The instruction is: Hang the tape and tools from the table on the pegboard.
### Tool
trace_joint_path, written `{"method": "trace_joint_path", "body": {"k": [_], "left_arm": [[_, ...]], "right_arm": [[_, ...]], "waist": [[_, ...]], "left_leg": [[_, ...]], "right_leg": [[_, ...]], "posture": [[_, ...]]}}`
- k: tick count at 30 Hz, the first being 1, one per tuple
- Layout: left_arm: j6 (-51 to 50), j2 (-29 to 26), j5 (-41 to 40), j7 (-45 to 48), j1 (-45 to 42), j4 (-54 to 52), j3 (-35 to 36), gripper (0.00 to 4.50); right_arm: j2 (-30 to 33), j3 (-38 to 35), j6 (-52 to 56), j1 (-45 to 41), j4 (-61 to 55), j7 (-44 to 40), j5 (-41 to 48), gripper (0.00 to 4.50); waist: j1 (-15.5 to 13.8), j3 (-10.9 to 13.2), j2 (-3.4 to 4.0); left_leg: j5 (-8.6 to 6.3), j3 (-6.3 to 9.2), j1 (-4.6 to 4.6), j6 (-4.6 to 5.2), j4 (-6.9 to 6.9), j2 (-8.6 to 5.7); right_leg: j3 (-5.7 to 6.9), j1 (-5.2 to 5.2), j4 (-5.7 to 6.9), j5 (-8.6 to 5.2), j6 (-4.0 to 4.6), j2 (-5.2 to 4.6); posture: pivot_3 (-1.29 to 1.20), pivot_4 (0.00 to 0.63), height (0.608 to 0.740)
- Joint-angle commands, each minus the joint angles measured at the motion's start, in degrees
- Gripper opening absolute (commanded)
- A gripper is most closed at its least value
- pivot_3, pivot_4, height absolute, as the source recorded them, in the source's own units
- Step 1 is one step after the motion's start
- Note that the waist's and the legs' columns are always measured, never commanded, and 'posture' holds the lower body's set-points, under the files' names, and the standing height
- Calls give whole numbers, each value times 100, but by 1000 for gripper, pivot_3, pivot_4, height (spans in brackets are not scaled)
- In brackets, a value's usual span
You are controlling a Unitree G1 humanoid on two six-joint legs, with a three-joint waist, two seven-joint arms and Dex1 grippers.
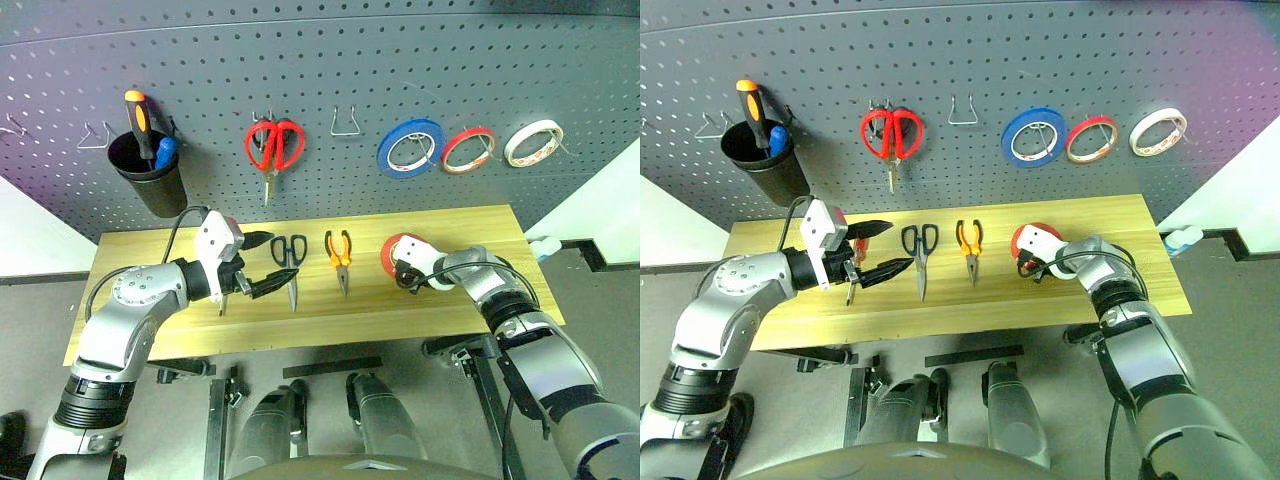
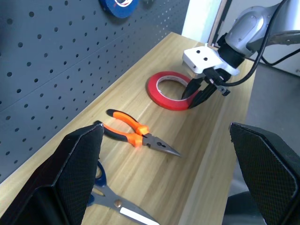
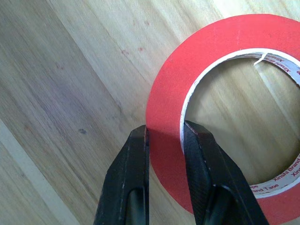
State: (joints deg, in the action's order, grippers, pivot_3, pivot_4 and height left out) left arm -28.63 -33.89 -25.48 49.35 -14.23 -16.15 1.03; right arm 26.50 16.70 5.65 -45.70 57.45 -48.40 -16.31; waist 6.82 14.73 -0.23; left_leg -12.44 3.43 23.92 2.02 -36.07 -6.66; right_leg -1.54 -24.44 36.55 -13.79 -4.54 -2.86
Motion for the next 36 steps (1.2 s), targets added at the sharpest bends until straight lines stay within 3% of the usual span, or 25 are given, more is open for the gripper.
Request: {"method": "trace_joint_path", "body": {"k": [1,8,14,19,30,36], "left_arm": [[50,-75,-123,-4,-1,-179,199,4500],[159,-277,-190,180,131,-152,367,4500],[288,-341,-174,294,64,33,416,4500],[330,-247,-217,313,-165,232,380,4500],[491,-206,-147,507,-528,604,271,4500],[496,-171,-151,575,-667,747,253,4500]], "right_arm": [[72,-631,-259,-8,-183,-244,686,682],[226,-1712,-355,615,-971,-754,1916,682],[296,-2129,-1251,1855,-1985,-585,2293,682],[214,-2638,-1121,2649,-2886,-804,3157,682],[279,-3709,-183,2879,-3922,-305,4460,682],[526,-3873,159,3022,-4499,-225,4677,682]], "waist": [[0,0,0],[-7,-1,1],[-2,-9,0],[51,-20,10],[69,-73,27],[86,-92,30]], "left_leg": [[0,0,0,0,0,0],[0,0,2,-1,2,0],[0,-2,3,-2,-2,0],[0,-5,2,-2,-3,0],[-5,-16,2,1,-5,1],[-6,-17,7,3,-8,2]], "right_leg": [[1,0,0,0,0,0],[3,0,-1,1,-1,1],[3,0,-1,1,-2,1],[2,0,-1,2,-3,1],[2,-1,-4,2,-8,-1],[3,-2,-7,3,-8,-2]], "posture": [[-167,251,740],[-196,223,740],[-229,198,740],[-263,177,740],[-318,164,740],[-343,162,740]]}}
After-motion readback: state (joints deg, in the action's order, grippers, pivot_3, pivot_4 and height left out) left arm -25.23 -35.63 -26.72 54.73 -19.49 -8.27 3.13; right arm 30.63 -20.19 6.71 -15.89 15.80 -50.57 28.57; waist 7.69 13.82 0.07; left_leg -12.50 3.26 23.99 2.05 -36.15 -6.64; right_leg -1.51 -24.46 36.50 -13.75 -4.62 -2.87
